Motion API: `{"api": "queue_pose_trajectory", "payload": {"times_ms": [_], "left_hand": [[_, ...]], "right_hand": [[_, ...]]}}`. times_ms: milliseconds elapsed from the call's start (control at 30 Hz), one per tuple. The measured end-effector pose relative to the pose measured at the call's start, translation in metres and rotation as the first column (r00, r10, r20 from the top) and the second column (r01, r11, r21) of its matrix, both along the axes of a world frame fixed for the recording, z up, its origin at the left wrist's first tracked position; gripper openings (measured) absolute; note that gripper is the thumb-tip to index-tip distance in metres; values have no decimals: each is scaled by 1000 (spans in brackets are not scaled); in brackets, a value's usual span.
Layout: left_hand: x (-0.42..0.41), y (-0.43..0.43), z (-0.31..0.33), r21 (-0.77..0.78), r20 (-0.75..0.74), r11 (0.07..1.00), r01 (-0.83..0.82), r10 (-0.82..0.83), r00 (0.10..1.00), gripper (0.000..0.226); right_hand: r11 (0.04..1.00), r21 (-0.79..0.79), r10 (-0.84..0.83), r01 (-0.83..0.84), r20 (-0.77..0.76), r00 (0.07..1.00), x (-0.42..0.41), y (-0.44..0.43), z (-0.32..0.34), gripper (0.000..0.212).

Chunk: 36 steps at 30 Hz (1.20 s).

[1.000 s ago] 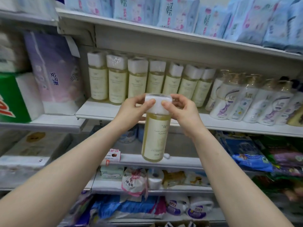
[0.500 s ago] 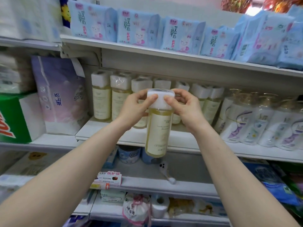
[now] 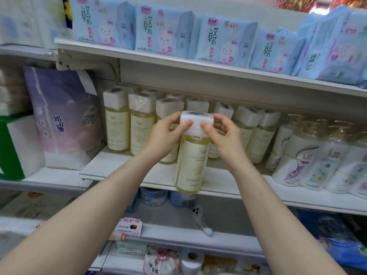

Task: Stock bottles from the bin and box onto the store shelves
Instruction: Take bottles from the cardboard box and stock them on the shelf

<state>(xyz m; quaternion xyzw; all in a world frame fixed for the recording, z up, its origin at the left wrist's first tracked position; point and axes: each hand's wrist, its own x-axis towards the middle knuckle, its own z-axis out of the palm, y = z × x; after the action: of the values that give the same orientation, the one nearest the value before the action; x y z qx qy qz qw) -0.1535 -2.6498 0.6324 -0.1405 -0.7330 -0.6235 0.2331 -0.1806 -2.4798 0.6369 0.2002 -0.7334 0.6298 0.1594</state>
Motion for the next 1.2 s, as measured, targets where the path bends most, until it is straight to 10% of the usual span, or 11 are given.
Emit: {"api": "queue_pose_trajectory", "payload": {"times_ms": [500,967,1200], "left_hand": [[19,-3,-84,-213,71,976,-43,59,996,79],[19,1,-103,-145,86,969,-202,215,973,38],[11,-3,-112,-265,72,946,-188,214,974,53]], "right_hand": [[993,-111,55,-40,133,990,31,-3,-49,61],[980,201,-48,-5,259,965,28,0,-113,80],[947,304,-177,105,219,960,7,-13,-112,74]]}}
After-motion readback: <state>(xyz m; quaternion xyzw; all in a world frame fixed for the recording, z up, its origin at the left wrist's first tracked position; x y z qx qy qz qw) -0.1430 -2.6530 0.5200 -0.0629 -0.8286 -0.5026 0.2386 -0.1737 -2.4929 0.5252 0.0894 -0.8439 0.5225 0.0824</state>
